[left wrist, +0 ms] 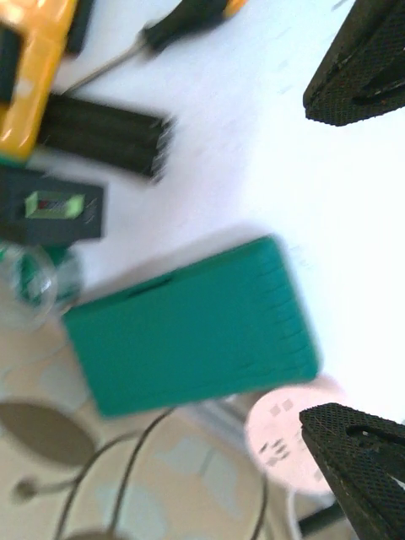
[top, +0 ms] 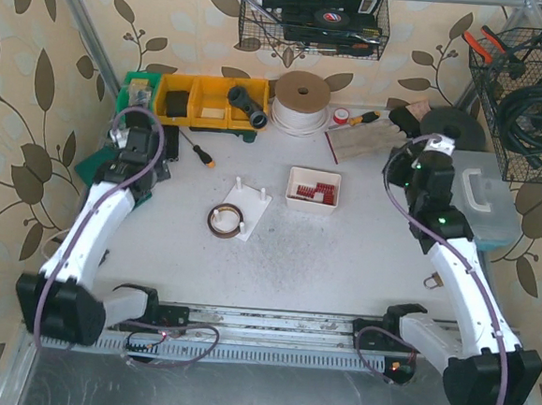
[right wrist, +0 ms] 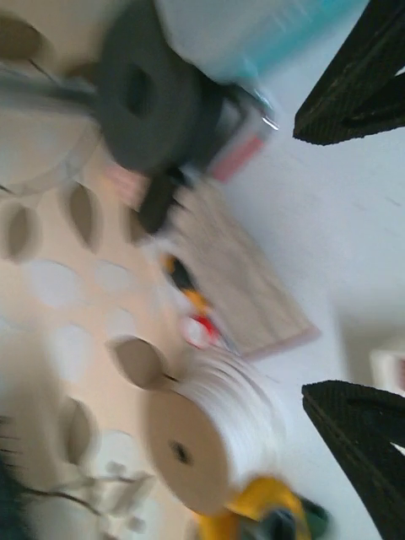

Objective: Install the large spring

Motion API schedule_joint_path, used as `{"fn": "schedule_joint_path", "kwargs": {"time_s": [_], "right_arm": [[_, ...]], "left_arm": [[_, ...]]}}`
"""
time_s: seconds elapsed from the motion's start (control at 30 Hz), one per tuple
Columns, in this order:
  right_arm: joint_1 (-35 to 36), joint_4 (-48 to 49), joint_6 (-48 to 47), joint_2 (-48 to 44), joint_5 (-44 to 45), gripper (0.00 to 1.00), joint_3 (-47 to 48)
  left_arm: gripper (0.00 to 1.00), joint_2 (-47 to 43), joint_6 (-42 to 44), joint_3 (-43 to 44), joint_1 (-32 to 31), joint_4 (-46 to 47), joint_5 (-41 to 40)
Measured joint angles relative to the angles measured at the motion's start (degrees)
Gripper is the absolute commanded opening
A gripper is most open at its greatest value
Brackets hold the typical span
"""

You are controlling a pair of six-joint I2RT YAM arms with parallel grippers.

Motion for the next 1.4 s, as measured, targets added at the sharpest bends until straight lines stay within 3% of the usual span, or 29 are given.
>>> {"fn": "schedule_joint_path", "kwargs": {"time_s": [0.07,0.17,0.33,0.47,0.53,0.6,0.77,1.07,1.4], "right_arm": [[2.45,-5.73,5.01,1.01,-3.78,0.80,0.37],[12.70,-11.19,12.17,1.99,-6.84,0.81,-0.52],[31.63,-8.24,20.22,0.48,-8.48,0.84,-8.68],[39.45,-7.30,22.47,1.20,-6.25,0.83,-10.64],[40.61,-7.69,22.49,2.93,-5.46,0.84,-9.35],[40.72,-7.41,21.88,4.57,-5.40,0.92,-8.28],[41.05,-7.80,21.62,5.05,-3.54,0.90,-8.20],[41.05,-10.08,23.65,5.44,1.07,0.90,-8.17],[41.07,-6.58,25.97,3.74,2.93,0.89,-9.68]], "left_arm": [[0.98,-6.27,0.61,-3.23,0.00,-2.45,8.02],[0.98,-13.31,0.13,-4.96,0.00,-6.64,17.68],[0.98,-18.32,-4.26,-11.82,-0.72,-8.35,30.93],[0.96,-22.34,-10.75,-19.80,-4.13,-10.08,36.83],[0.93,-24.22,-14.34,-22.29,-6.78,-9.79,38.32],[0.90,-25.81,-18.36,-24.52,-9.88,-8.98,38.64],[0.81,-25.35,-26.95,-28.39,-14.45,-5.73,39.45],[0.71,-10.34,-33.09,-25.14,-18.40,0.55,37.79],[0.51,-0.26,-36.94,-22.36,-23.19,6.82,35.65]]}}
